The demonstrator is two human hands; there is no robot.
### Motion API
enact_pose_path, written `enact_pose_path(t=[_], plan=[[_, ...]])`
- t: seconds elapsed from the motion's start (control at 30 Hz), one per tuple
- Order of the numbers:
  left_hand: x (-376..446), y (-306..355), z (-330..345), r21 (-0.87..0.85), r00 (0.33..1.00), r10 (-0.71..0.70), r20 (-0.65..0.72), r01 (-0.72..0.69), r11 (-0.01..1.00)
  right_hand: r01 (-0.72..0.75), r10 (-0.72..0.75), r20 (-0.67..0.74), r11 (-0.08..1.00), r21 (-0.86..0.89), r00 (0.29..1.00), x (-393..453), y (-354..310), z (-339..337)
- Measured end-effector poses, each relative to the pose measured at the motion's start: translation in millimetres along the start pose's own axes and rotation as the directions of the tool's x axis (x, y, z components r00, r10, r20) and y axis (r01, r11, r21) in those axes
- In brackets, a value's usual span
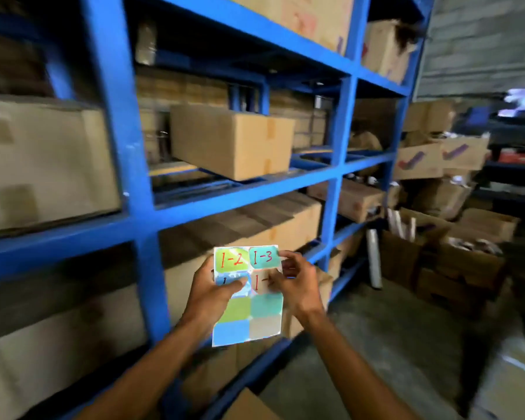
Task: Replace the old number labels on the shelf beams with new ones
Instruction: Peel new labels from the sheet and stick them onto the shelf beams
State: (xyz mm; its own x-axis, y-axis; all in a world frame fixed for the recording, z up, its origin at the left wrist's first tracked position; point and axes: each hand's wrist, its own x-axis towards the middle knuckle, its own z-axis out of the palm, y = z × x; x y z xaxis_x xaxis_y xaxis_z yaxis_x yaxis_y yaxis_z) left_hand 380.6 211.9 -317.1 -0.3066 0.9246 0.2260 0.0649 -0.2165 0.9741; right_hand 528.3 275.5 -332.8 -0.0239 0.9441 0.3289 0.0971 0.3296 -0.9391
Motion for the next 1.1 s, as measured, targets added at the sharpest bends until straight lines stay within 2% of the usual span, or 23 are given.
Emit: enact_pose_path(t=[0.2, 0.33, 0.4, 0.63, 0.8, 0.97, 1.1], plan=[[-11.3, 60.6, -174.4, 0.122, 0.963, 0.138, -0.233, -0.111, 0.986, 0.188, -0.203, 0.207, 0.978, 0.089, 0.957, -23.6, -84.2, 160.7], [-29.5, 95.3, -255.1, 0.162, 0.916, 0.212, -0.341, -0.164, 0.973, 0.369, -0.379, 0.197, 0.925, 0.088, 0.904, -47.1, -138.4, 238.9], [-38.5, 111.7, -285.3, 0.177, 0.895, 0.239, -0.377, -0.184, 0.967, 0.477, -0.481, 0.198, 0.876, 0.074, 0.854, -59.9, -168.4, 268.8], [-52.8, 174.2, -346.6, 0.336, 0.812, 0.387, -0.438, -0.251, 0.908, 0.692, -0.673, 0.259, 0.722, 0.024, 0.693, -82.2, -255.5, 336.9], [-50.8, 224.1, -368.9, 0.502, 0.742, 0.513, -0.432, -0.274, 0.82, 0.74, -0.725, 0.257, 0.67, 0.052, 0.639, -75.6, -306.0, 359.4], [-36.5, 269.6, -378.5, 0.586, 0.692, 0.579, -0.432, -0.272, 0.763, 0.766, -0.756, 0.248, 0.638, 0.074, 0.606, -53.2, -353.0, 367.5], [-21.6, 291.5, -377.9, 0.648, 0.651, 0.64, -0.407, -0.288, 0.705, 0.818, -0.806, 0.25, 0.569, 0.079, 0.537, -31.5, -377.3, 368.4]])
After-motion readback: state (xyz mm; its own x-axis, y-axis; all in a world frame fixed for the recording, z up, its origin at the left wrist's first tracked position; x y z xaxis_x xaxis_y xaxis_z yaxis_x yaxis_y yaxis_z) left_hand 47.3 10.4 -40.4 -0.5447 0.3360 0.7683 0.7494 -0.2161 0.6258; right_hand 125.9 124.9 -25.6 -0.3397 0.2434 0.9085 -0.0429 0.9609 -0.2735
